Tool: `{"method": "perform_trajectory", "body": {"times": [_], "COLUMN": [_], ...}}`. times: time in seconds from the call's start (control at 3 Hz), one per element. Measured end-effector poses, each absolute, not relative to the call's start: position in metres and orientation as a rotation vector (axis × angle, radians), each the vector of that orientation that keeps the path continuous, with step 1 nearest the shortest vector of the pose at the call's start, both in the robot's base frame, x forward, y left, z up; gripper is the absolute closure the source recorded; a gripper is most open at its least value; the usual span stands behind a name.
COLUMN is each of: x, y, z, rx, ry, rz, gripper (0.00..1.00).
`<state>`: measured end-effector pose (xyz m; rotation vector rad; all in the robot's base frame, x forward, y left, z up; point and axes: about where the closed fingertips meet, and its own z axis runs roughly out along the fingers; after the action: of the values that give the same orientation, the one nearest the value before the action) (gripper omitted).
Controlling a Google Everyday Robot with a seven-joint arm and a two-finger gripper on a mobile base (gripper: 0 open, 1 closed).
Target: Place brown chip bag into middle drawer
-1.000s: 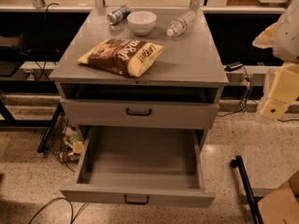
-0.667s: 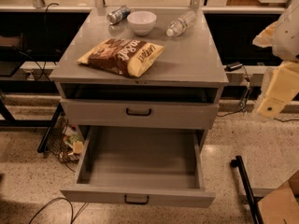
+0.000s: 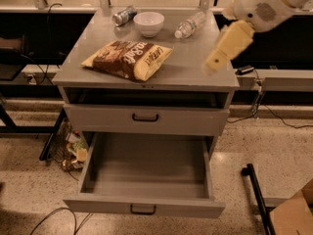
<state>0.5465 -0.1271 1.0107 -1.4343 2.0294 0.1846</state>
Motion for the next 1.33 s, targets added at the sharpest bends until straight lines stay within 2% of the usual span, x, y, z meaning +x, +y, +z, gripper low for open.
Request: {"method": "perform_trajectory", "body": {"times": [0.33, 0.67, 1.33], "x": [0.590, 0.590, 0.654], "y": [-0.075, -0.075, -0.020], "z": [1.014, 1.014, 0.948], "rx": [-1.352, -1.352, -1.339], "ry": [2.015, 2.015, 2.070], "rz": [0.322, 0.322, 0.379], "gripper": [0.00, 0.00, 0.00]}}
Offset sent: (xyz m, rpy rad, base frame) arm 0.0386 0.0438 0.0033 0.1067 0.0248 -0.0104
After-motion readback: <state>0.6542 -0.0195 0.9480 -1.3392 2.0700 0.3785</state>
